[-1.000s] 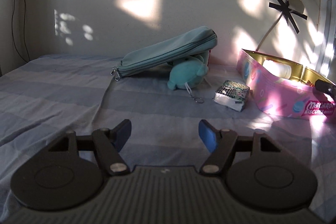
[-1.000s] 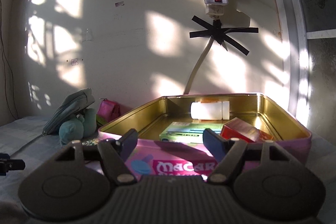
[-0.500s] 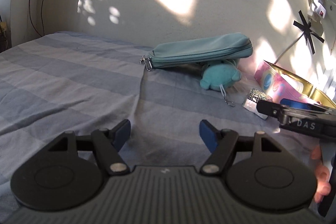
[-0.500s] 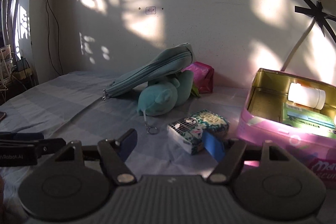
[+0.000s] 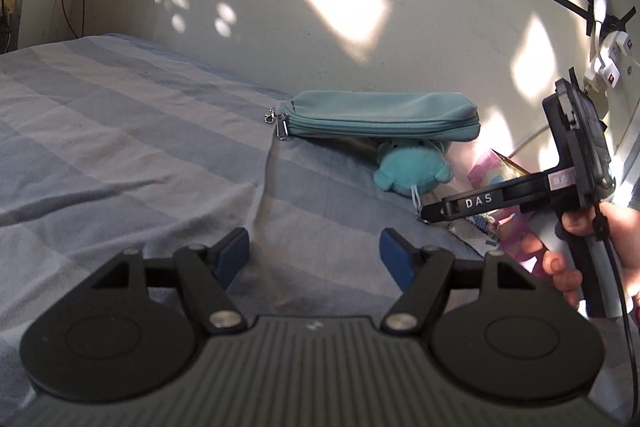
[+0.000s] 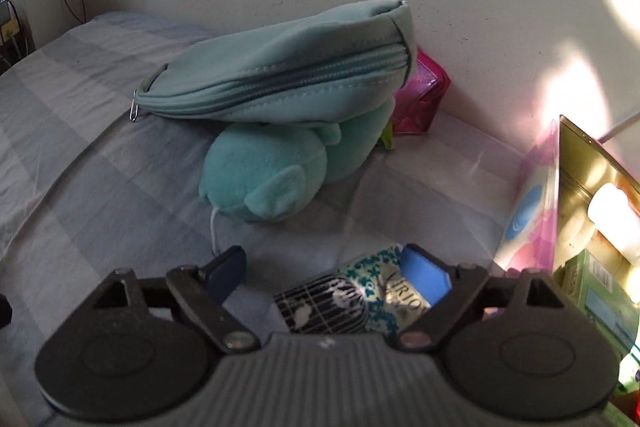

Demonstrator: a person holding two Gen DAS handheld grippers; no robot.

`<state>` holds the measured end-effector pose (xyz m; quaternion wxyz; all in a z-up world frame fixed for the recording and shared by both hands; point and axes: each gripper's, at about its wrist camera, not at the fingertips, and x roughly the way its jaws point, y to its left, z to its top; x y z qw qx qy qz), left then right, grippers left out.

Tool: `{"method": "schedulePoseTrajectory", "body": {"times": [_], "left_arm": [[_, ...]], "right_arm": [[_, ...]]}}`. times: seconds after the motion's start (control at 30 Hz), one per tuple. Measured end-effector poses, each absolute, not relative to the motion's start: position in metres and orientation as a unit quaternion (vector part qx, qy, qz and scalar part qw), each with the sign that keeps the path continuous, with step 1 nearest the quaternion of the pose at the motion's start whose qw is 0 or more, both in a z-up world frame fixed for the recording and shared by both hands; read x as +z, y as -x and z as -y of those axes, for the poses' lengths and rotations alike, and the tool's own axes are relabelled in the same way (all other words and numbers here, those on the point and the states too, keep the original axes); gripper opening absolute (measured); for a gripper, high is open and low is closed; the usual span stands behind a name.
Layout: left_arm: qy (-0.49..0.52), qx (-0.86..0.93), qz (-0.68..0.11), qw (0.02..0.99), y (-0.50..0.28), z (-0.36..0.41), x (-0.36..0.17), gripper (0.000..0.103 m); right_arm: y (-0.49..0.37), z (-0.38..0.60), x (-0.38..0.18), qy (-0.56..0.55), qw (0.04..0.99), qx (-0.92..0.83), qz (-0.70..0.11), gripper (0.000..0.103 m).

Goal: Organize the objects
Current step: 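Grasp the patterned tissue pack with the left gripper, then place the tissue pack into the pink tin and release it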

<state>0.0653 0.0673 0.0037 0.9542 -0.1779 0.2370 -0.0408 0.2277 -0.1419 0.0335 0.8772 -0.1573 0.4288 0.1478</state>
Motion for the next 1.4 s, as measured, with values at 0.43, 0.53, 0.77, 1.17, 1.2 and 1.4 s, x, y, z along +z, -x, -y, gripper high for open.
{"method": "schedulePoseTrajectory", "body": {"times": [0.43, 0.53, 0.77, 1.17, 1.2, 1.4], "left_arm": [[0.184, -0.074, -0.224, 0.954, -0.063, -0.069, 0.004, 0.075], [0.17, -0.114, -0.237, 0.95, -0.064, -0.062, 0.006, 0.074], [0.152, -0.219, -0.284, 0.921, -0.064, -0.016, 0.018, 0.064], [0.103, -0.272, -0.336, 0.896, -0.071, 0.043, 0.015, 0.038], [0.099, -0.277, -0.328, 0.898, -0.068, 0.047, 0.021, 0.038], [0.073, -0.31, -0.26, 0.912, -0.078, 0.08, 0.063, 0.038]], "right_arm": [[-0.061, 0.18, 0.048, 0.079, 0.867, 0.344, -0.351, 0.094], [-0.023, 0.197, 0.04, 0.07, 0.912, 0.277, -0.296, 0.099], [-0.017, 0.206, 0.017, 0.058, 0.92, 0.228, -0.314, 0.097], [-0.035, 0.217, 0.014, 0.03, 0.927, 0.231, -0.295, 0.07], [-0.032, 0.222, 0.016, 0.024, 0.931, 0.229, -0.284, 0.069], [-0.015, 0.243, 0.047, 0.075, 0.97, 0.17, -0.159, 0.069]]}}
